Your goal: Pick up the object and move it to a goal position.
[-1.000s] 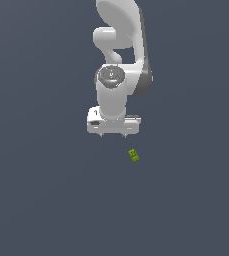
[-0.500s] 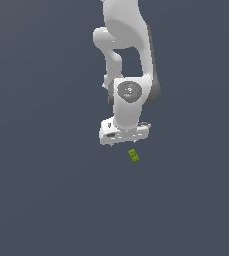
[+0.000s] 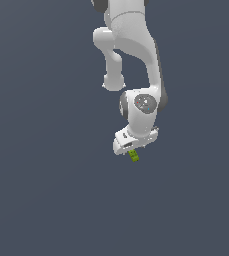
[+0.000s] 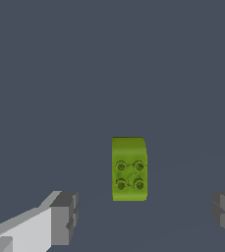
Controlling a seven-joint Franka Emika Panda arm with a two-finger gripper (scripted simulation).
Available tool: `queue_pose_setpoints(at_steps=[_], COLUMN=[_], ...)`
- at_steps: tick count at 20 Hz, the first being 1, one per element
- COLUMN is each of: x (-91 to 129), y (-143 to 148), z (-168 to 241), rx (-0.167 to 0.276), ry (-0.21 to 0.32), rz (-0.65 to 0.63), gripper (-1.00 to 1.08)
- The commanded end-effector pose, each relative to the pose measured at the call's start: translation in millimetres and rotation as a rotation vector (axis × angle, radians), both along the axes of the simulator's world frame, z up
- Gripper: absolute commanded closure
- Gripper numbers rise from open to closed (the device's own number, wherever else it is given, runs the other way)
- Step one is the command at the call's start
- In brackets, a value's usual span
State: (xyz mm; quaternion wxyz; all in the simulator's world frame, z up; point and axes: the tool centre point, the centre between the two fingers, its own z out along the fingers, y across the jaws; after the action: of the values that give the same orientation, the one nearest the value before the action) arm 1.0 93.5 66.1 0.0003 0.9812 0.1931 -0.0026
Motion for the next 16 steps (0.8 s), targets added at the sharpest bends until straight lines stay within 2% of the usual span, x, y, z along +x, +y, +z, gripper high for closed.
queue_pose_setpoints(at_steps=[1, 7, 16], x=[0.9, 0.2, -0.4], y=[4.3, 3.3, 4.4], z=[-3.4, -8.1, -47.2], rx=[0.002, 0.001, 0.002], ry=[-0.005, -0.002, -0.005], rz=[0.019, 0.014, 0.019], gripper=[-0.92, -0.92, -0.92])
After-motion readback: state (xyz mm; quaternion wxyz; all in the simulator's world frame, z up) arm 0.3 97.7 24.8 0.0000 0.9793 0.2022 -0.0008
